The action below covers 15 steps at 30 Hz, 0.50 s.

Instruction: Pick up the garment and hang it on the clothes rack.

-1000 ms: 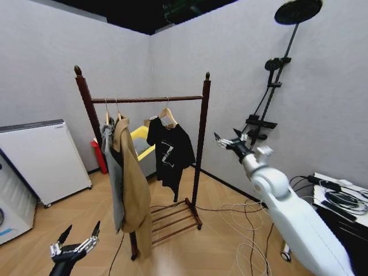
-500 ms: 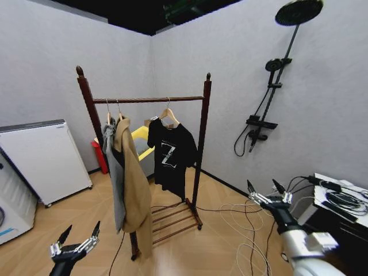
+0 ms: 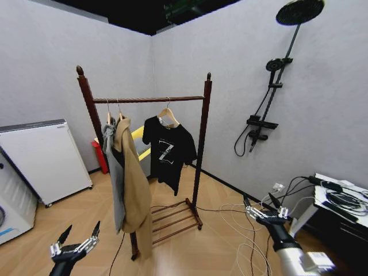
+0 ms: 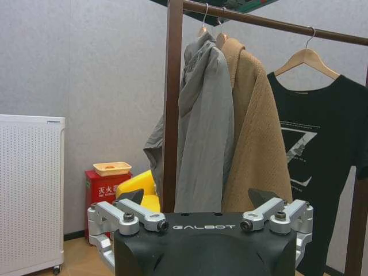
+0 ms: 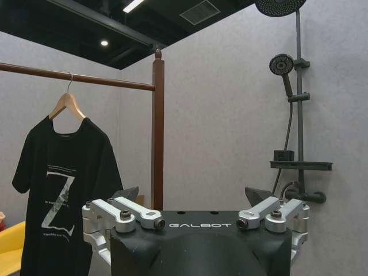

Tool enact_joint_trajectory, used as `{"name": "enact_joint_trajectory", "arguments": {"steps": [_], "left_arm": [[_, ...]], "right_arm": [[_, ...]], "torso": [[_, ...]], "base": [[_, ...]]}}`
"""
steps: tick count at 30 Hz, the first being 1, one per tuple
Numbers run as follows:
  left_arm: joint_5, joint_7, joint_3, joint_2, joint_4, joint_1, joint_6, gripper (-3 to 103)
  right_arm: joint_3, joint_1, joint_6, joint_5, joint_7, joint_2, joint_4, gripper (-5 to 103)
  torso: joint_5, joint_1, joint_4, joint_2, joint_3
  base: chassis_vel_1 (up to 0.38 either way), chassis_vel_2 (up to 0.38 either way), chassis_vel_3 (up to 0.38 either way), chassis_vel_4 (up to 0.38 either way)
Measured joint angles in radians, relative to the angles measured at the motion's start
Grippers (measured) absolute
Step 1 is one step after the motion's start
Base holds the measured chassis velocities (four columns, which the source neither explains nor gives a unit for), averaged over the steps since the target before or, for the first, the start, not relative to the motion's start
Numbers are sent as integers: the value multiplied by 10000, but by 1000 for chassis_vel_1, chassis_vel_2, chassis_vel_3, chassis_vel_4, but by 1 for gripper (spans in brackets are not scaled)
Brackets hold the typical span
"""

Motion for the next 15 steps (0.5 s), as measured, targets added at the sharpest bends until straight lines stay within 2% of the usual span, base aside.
{"name": "enact_joint_trajectory", "arguments": {"steps": [15], "left_arm": [[0,0,0,0,0,0,0,100]], "right_arm": [[-19,68,-28,17,5,-25,-48,100]], "torso": [[1,0,-2,0,0]], "base": [[-5,-7,-5,-6]]}}
